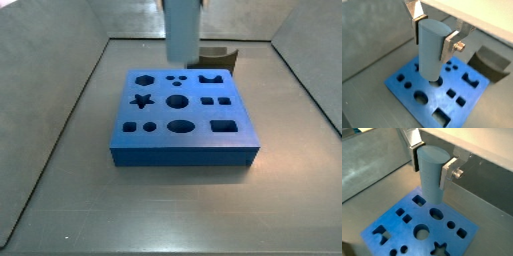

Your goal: Insert the oval object.

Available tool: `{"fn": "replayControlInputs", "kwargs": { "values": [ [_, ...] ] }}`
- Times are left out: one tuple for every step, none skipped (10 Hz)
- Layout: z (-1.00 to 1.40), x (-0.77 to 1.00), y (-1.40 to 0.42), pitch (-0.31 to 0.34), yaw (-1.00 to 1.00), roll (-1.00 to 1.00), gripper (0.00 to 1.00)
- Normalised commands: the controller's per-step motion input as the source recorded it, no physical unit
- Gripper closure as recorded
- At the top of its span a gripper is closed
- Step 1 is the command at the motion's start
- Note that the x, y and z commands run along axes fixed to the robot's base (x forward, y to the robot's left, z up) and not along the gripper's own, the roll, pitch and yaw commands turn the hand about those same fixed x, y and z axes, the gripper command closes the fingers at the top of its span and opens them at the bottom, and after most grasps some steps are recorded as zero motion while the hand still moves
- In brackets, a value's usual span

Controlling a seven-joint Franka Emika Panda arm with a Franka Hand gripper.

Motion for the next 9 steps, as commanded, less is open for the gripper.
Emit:
{"fn": "replayControlInputs", "kwargs": {
  "values": [
    [-1.00, 0.47, -0.27, -0.006, -0.07, 0.14, 1.00],
    [-1.00, 0.34, -0.23, -0.051, -0.06, 0.15, 1.00],
    [-0.90, 0.00, -0.24, -0.129, -0.03, 0.17, 1.00],
    [-0.82, -0.21, -0.12, -0.236, -0.04, 0.08, 1.00],
    [-0.75, -0.40, 0.00, -0.274, -0.09, 0.04, 1.00],
    [-0.51, -0.20, 0.05, -0.153, -0.12, 0.00, 1.00],
    [-0.07, -0.03, 0.09, 0.003, -0.09, 0.03, 1.00],
    [-0.17, 0.00, 0.00, 0.000, -0.08, 0.00, 1.00],
    [-0.28, 0.08, -0.07, 0.000, -0.06, 0.05, 1.00]
  ]
}}
